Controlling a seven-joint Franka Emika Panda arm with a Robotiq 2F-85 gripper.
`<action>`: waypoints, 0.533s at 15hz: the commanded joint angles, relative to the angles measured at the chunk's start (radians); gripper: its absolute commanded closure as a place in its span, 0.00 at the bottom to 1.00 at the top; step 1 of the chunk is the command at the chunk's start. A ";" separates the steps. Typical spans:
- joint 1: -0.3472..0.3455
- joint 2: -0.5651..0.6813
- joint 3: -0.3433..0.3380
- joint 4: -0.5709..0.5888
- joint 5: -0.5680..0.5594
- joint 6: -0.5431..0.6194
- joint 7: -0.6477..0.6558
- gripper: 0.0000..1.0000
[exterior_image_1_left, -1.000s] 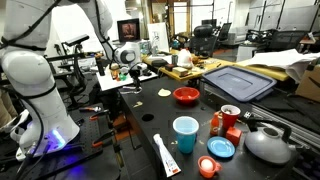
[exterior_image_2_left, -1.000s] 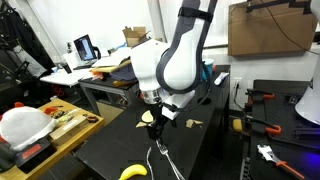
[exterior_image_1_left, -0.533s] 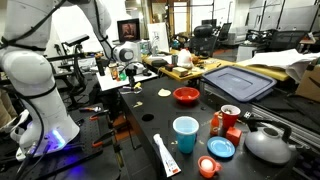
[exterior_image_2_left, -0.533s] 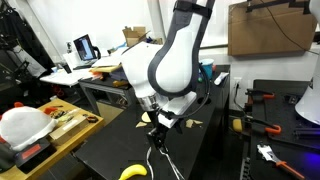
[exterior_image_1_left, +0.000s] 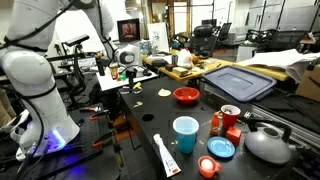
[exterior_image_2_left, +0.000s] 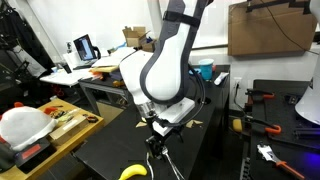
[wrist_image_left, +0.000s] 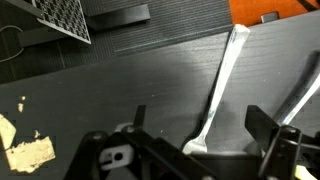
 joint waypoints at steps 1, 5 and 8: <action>-0.013 0.057 0.000 0.039 0.040 0.009 0.032 0.00; -0.006 0.085 -0.012 0.060 0.055 0.020 0.052 0.25; 0.002 0.084 -0.019 0.067 0.048 0.018 0.091 0.41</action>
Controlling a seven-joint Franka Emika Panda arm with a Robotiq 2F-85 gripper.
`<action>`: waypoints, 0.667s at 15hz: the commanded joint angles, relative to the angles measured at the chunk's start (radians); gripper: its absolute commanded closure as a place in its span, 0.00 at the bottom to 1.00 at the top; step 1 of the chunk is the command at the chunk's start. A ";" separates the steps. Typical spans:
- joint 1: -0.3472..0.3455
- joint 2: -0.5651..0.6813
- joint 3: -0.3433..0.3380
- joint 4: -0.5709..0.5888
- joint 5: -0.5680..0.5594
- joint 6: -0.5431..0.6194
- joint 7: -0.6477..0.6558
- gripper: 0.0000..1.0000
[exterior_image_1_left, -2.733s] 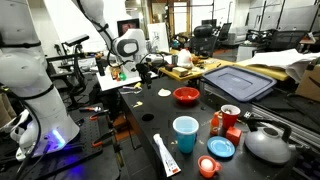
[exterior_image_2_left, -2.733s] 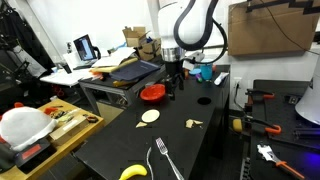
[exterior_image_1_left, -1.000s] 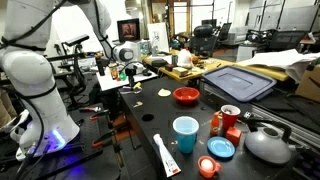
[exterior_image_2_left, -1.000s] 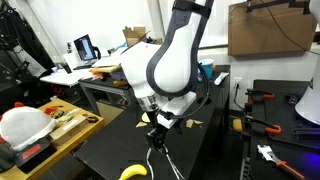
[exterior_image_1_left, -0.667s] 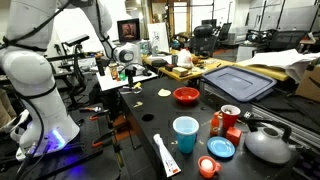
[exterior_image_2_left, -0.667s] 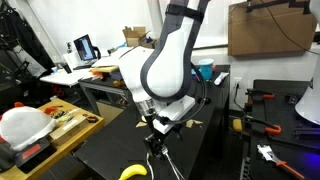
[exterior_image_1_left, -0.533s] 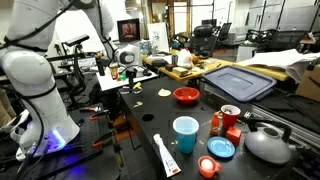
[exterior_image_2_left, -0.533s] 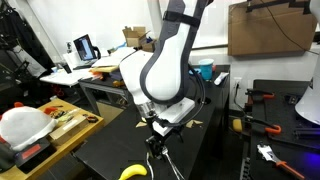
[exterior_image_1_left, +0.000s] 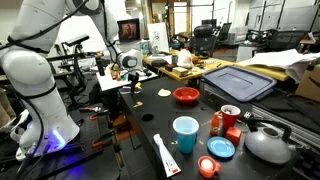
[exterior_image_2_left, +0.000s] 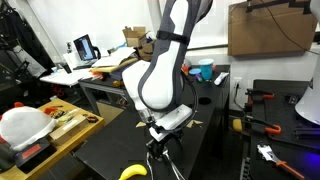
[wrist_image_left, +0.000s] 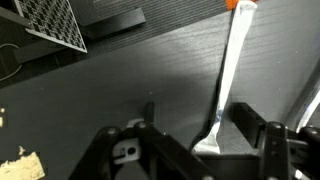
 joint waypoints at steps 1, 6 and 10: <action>0.015 -0.004 -0.010 0.013 0.008 0.002 0.068 0.50; 0.031 -0.014 -0.017 0.019 -0.010 -0.005 0.129 0.88; 0.034 -0.025 -0.014 0.011 -0.015 -0.011 0.143 1.00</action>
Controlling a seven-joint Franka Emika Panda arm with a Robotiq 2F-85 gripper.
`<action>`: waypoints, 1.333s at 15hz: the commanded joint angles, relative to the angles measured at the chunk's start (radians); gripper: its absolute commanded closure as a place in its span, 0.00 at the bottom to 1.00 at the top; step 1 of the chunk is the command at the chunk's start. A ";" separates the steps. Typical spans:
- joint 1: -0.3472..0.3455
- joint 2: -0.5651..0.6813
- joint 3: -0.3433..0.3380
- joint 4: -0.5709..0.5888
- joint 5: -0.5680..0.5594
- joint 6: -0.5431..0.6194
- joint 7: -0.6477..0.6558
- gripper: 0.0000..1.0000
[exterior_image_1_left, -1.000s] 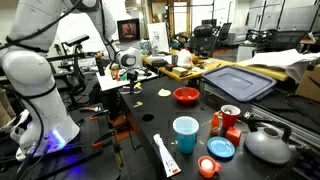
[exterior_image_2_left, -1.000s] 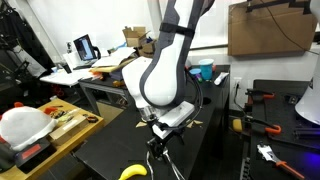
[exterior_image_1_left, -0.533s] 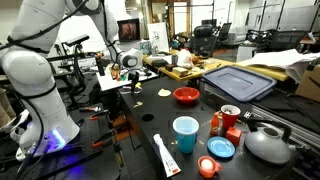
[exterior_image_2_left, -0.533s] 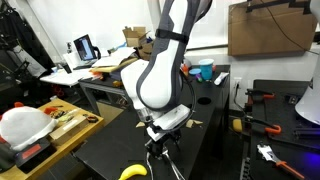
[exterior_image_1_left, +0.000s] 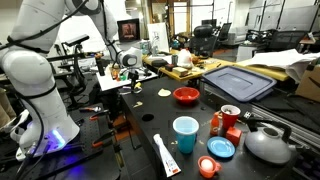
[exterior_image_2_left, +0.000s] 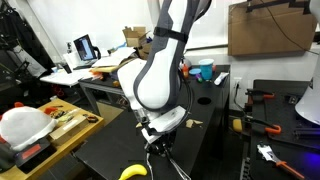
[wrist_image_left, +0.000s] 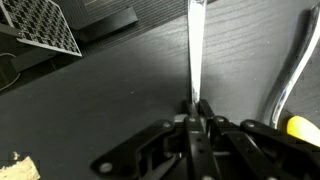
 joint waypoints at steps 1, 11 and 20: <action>0.017 -0.034 -0.017 -0.023 -0.016 -0.015 0.048 0.98; -0.005 -0.288 -0.141 -0.214 -0.176 -0.036 0.141 0.98; -0.195 -0.527 -0.188 -0.327 -0.402 -0.170 0.136 0.98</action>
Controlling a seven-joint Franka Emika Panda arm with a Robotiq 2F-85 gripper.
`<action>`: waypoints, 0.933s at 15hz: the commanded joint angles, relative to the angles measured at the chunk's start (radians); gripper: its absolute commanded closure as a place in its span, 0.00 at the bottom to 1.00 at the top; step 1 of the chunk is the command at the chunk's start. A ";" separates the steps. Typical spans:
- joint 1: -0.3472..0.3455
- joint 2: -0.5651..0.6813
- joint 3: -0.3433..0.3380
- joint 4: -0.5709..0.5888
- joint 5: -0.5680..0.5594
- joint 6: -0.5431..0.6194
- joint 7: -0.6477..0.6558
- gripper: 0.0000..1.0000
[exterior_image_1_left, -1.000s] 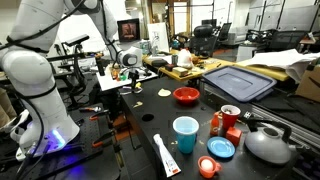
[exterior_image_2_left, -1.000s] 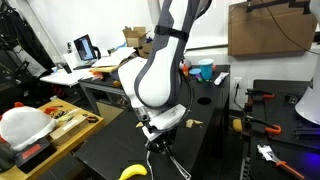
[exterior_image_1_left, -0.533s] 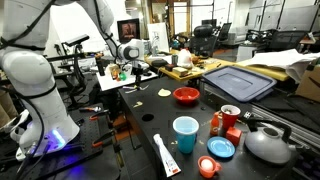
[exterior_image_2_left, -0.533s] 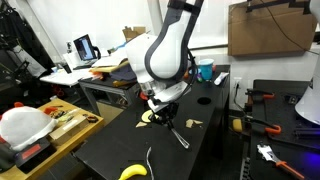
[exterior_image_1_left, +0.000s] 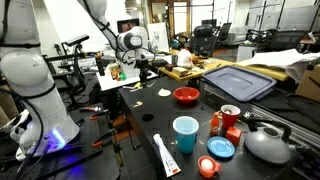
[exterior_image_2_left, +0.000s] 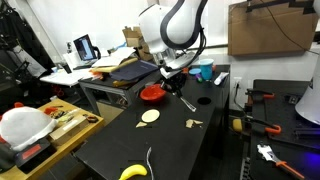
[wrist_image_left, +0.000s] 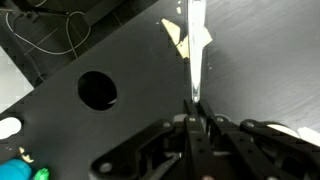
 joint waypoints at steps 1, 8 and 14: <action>-0.096 -0.127 -0.006 -0.066 -0.087 -0.066 -0.021 0.98; -0.290 -0.198 -0.039 -0.059 -0.180 -0.126 -0.312 0.98; -0.401 -0.174 -0.092 -0.016 -0.122 -0.130 -0.749 0.98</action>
